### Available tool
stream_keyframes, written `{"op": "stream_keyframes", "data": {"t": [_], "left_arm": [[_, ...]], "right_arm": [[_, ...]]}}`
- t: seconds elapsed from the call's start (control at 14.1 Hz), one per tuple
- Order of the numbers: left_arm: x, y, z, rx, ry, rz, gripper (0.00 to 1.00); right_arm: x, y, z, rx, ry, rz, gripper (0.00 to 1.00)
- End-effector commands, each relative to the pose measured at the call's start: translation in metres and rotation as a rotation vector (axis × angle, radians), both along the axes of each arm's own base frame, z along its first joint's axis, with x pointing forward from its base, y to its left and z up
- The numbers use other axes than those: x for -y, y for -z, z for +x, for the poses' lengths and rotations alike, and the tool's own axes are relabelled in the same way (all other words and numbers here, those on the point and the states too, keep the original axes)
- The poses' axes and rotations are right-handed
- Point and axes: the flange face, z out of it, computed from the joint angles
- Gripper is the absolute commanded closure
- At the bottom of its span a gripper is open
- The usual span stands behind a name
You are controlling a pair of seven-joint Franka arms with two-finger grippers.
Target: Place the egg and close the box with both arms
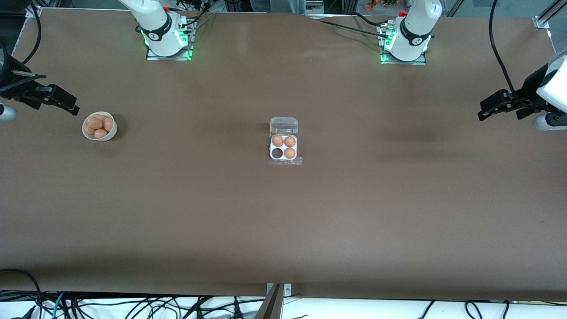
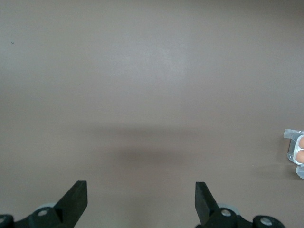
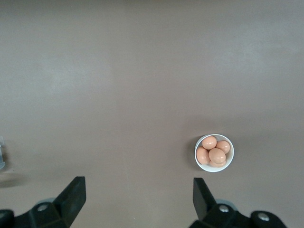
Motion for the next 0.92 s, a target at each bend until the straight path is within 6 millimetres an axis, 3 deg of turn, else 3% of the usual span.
{"op": "stream_keyframes", "data": {"t": [0.0, 0.85], "left_arm": [[-0.0027, -0.0031, -0.0013, -0.003, 0.019, -0.016, 0.00], [-0.0044, -0.0038, -0.0013, -0.001, 0.016, -0.016, 0.00]], "right_arm": [[-0.0002, -0.0055, 0.0006, 0.001, 0.003, 0.006, 0.00], [-0.0002, -0.0047, 0.0011, -0.001, -0.006, 0.006, 0.00]]}}
